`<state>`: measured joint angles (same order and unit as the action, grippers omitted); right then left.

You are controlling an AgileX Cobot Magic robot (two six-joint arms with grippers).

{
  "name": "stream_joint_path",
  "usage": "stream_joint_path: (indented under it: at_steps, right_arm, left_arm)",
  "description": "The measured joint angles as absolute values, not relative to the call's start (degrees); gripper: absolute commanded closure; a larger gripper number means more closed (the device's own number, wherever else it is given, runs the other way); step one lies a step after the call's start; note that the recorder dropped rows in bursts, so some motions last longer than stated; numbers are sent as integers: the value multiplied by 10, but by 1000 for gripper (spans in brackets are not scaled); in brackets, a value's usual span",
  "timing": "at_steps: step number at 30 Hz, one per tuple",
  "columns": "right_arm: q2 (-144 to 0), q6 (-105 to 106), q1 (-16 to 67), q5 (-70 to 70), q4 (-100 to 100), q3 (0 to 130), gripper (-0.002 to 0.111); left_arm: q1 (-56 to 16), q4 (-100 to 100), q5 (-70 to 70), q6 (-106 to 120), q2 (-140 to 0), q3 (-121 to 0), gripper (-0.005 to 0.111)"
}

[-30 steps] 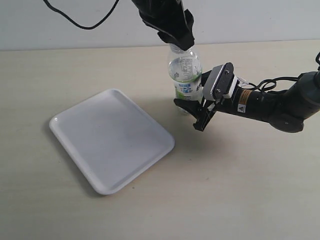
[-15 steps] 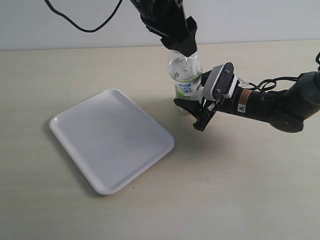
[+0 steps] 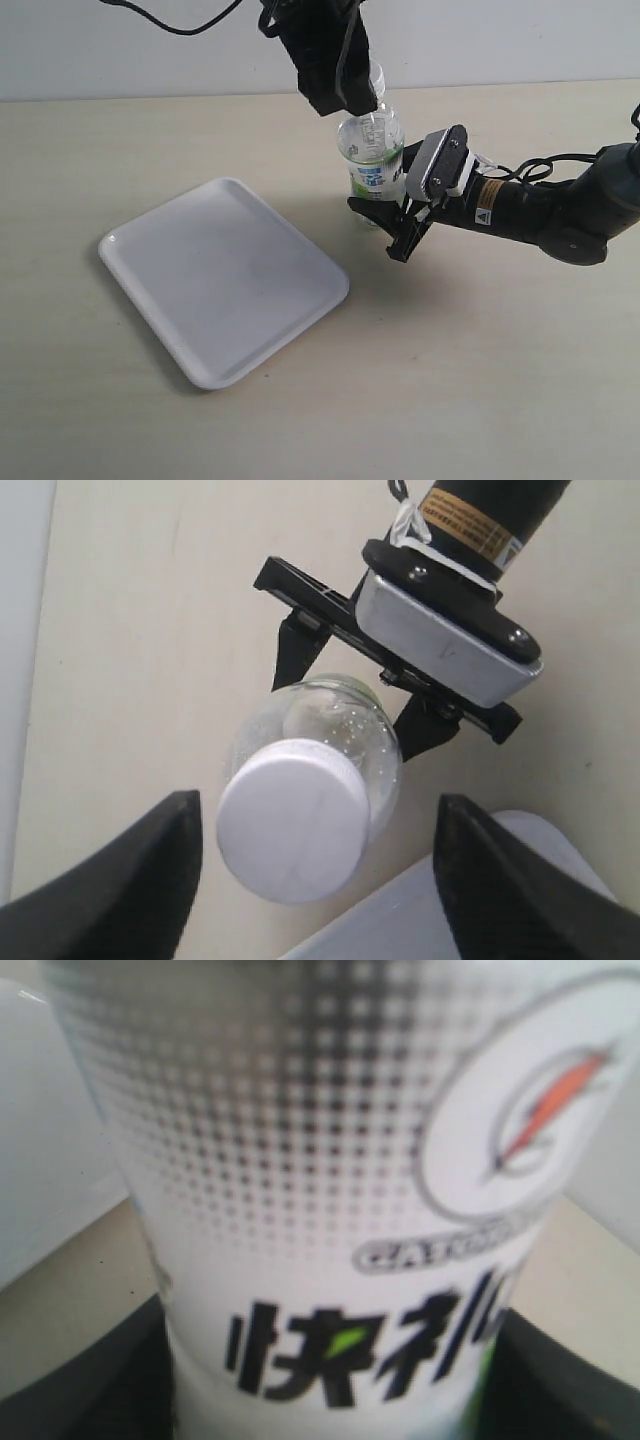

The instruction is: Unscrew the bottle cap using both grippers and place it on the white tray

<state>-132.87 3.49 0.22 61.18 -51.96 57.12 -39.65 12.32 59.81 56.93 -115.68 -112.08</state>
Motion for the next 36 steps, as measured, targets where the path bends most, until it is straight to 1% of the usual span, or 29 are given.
stream_joint_path:
  at_steps: [17,19,21,26,29,30,32,33,36]
  right_arm:
    - [-1329,35,2,612,-520,571,108]
    - [-1329,35,2,612,-520,571,108]
    - [-1329,35,2,612,-520,571,108]
    - [-1329,35,2,612,-520,571,108]
    - [-1329,35,2,612,-520,571,108]
    - [-1329,35,2,612,-520,571,108]
    - [-1329,35,2,612,-519,571,108]
    - [-1329,35,2,612,-519,571,108]
    - [-1329,35,2,612,-519,571,108]
  left_arm:
    - [-396,99,588,619,-1159,-1121,42]
    - [-396,99,587,623,-1160,-1121,45]
    - [-396,99,587,623,-1162,-1121,50]
    - [-396,99,585,625,-1163,-1121,70]
    - [-396,99,585,625,-1163,-1121,84]
    - [-396,99,585,625,-1163,-1121,91]
    - [-396,99,585,622,-1163,-1121,100]
    - [-396,99,585,620,-1163,-1121,107]
    - [-396,99,585,609,-1163,-1121,107]
